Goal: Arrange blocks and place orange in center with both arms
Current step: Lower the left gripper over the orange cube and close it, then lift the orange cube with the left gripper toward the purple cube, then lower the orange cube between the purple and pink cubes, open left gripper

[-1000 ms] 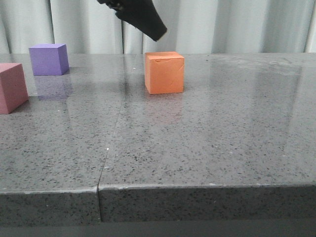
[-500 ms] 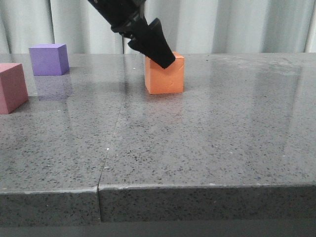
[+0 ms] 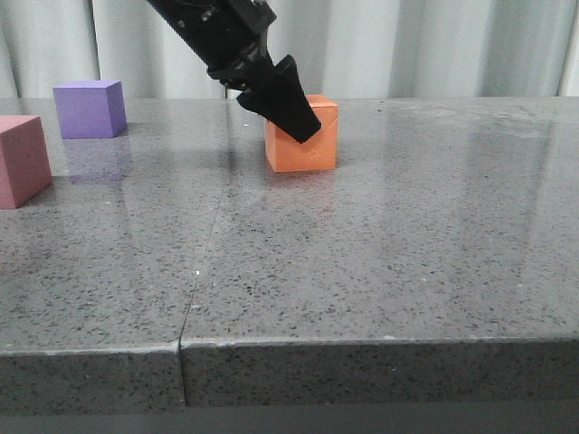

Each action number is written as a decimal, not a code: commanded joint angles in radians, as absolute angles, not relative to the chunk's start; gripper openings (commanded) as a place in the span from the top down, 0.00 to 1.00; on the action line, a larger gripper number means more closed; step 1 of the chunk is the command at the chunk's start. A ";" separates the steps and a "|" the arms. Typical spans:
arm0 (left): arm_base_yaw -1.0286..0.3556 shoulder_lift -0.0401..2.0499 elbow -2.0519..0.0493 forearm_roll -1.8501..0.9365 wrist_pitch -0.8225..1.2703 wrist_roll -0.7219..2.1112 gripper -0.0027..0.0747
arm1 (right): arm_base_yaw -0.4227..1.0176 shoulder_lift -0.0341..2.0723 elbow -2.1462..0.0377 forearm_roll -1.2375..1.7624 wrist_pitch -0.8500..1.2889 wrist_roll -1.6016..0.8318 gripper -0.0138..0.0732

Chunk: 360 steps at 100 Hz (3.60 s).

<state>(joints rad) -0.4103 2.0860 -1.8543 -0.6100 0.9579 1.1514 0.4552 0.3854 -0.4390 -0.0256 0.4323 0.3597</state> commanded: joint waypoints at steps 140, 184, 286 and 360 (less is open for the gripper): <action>-0.390 1.790 -1.877 0.082 0.964 0.024 0.47 | 0.456 0.392 -0.462 -0.038 0.357 0.350 0.92; -0.356 1.717 -1.765 0.335 0.960 -0.305 0.47 | 0.456 0.392 -0.462 -0.038 0.357 0.350 0.92; -0.230 1.713 -1.493 0.319 0.700 -0.474 0.47 | 0.456 0.392 -0.462 -0.038 0.357 0.350 0.92; -0.230 1.713 -1.487 0.305 0.696 -0.474 0.26 | 0.456 0.392 -0.462 -0.038 0.357 0.350 0.92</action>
